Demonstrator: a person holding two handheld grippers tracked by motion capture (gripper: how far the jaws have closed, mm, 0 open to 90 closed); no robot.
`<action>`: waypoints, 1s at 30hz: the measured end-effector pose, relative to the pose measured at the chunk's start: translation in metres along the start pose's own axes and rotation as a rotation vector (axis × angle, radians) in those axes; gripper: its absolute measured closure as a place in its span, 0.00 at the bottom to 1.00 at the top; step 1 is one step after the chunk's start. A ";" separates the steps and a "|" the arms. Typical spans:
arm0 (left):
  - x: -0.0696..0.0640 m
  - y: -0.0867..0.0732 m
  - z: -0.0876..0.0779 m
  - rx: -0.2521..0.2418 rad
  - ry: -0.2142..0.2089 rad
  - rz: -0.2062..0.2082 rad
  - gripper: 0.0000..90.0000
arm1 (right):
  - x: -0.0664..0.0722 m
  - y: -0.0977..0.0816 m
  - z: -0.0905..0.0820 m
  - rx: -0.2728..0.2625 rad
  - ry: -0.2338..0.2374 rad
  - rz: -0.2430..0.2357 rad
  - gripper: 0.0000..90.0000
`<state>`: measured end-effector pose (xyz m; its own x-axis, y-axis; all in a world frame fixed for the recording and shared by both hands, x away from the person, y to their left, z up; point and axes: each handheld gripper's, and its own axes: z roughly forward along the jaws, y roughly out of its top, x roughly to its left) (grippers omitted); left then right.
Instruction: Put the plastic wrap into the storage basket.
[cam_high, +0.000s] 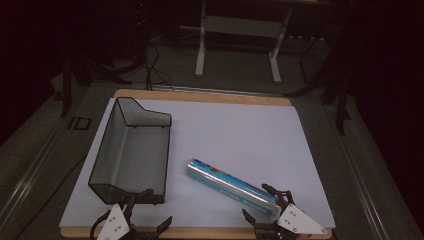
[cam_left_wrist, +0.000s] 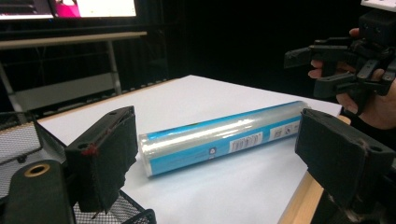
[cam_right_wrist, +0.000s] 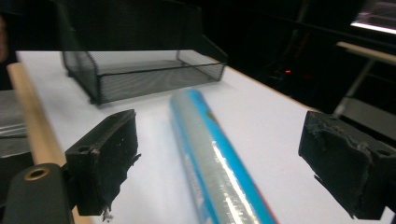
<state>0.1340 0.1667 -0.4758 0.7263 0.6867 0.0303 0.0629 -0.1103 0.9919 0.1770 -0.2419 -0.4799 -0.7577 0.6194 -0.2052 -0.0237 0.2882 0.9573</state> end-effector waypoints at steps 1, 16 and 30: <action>0.000 -0.001 0.000 0.000 0.005 0.005 0.15 | 0.000 0.000 -0.001 -0.007 0.008 0.004 0.13; -0.001 0.001 -0.003 -0.030 -0.014 -0.011 0.15 | 0.005 0.010 -0.004 -0.018 0.049 -0.039 0.11; -0.004 0.001 -0.003 -0.034 -0.015 0.004 0.16 | -0.003 0.032 0.013 0.062 0.172 -0.030 0.10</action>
<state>0.1298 0.1660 -0.4743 0.7366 0.6755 0.0323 0.0370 -0.0880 0.9954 0.1870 -0.2245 -0.4512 -0.8579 0.4773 -0.1902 -0.0115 0.3522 0.9359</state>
